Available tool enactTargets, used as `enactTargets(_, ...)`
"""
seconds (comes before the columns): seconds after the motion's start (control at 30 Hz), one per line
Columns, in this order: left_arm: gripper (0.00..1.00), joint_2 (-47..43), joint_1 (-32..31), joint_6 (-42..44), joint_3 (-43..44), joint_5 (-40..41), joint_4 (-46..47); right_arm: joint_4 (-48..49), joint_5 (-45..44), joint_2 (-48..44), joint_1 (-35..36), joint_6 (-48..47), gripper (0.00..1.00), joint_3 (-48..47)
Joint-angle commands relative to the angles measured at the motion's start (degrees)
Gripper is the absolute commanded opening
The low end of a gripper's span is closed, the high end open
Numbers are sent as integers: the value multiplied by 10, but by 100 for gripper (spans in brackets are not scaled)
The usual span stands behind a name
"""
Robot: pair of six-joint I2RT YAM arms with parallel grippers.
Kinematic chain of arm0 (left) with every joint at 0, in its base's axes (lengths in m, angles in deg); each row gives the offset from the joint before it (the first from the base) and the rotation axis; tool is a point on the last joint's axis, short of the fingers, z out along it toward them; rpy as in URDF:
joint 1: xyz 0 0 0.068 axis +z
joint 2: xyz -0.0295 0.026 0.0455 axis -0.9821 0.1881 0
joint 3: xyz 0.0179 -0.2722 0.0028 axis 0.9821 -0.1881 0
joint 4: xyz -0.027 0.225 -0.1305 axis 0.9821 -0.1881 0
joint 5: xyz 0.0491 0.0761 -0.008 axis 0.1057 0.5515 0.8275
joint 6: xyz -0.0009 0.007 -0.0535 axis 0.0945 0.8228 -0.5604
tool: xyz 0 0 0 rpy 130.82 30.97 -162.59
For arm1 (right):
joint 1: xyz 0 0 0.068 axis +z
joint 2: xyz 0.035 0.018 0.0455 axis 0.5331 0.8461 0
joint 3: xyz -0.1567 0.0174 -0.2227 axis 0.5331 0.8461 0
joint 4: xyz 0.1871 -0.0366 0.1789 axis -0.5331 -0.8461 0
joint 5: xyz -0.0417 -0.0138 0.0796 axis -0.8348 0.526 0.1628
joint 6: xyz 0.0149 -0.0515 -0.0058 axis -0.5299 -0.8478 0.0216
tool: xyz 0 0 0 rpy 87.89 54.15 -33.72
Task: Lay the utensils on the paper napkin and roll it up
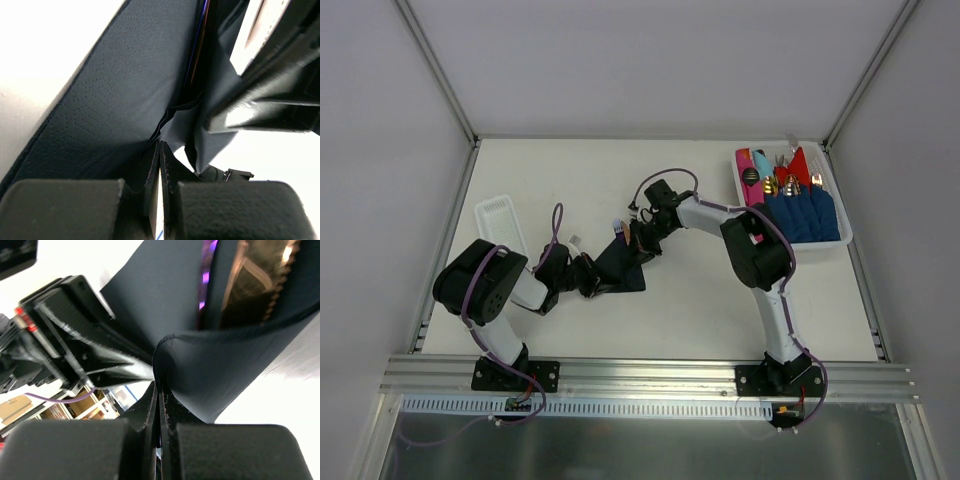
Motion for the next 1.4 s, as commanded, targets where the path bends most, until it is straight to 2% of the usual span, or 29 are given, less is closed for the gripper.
enactTargets(0.0, 0, 2, 7, 32, -2, 30, -47, -3, -8, 17, 2, 14, 0, -25)
enactTargets(0.13, 0, 1, 7, 32, -3, 29, -46, 2, -5, 34, 2, 22, 0, -26)
enactTargets(0.2, 0, -1, 7, 33, -3, 29, -45, 6, -3, 37, 3, 25, 3, -25)
enactTargets(0.3, 0, -4, 6, 32, -3, 28, -45, 19, 10, 41, 2, 40, 11, -18)
enactTargets(0.4, 0, -9, 7, 33, -4, 28, -47, 45, 28, 44, 2, 59, 26, -11)
enactTargets(0.43, 0, -10, 6, 33, -4, 29, -47, 50, 31, 43, 2, 63, 35, -10)
enactTargets(0.53, 0, -17, 6, 35, -6, 31, -53, 70, 43, 39, 2, 76, 42, -2)
enactTargets(0.63, 0, -19, 7, 35, -6, 30, -56, 84, 52, 34, 2, 87, 44, 2)
enactTargets(0.8, 0, -33, 7, 32, -16, 30, -55, 85, 48, 34, 2, 89, 41, -2)
enactTargets(0.87, 0, -45, 7, 33, -24, 29, -58, 85, 48, 38, 1, 89, 44, -3)
enactTargets(0.97, 0, -82, 6, 38, -36, 24, -64, 85, 48, 42, 3, 93, 48, 0)
enactTargets(1.1, 1, -174, 7, 53, -45, 18, -105, 85, 49, 47, 1, 96, 50, 5)
enactTargets(1.17, 1, -207, 7, 69, -42, 18, -136, 85, 48, 47, 0, 97, 62, 6)
enactTargets(1.2, 1, -238, 6, 72, -41, 17, -160, 87, 48, 48, 0, 99, 64, 7)
enactTargets(1.37, 1, -286, 7, 71, -28, 18, -210, 100, 53, 49, 0, 113, 65, 13)
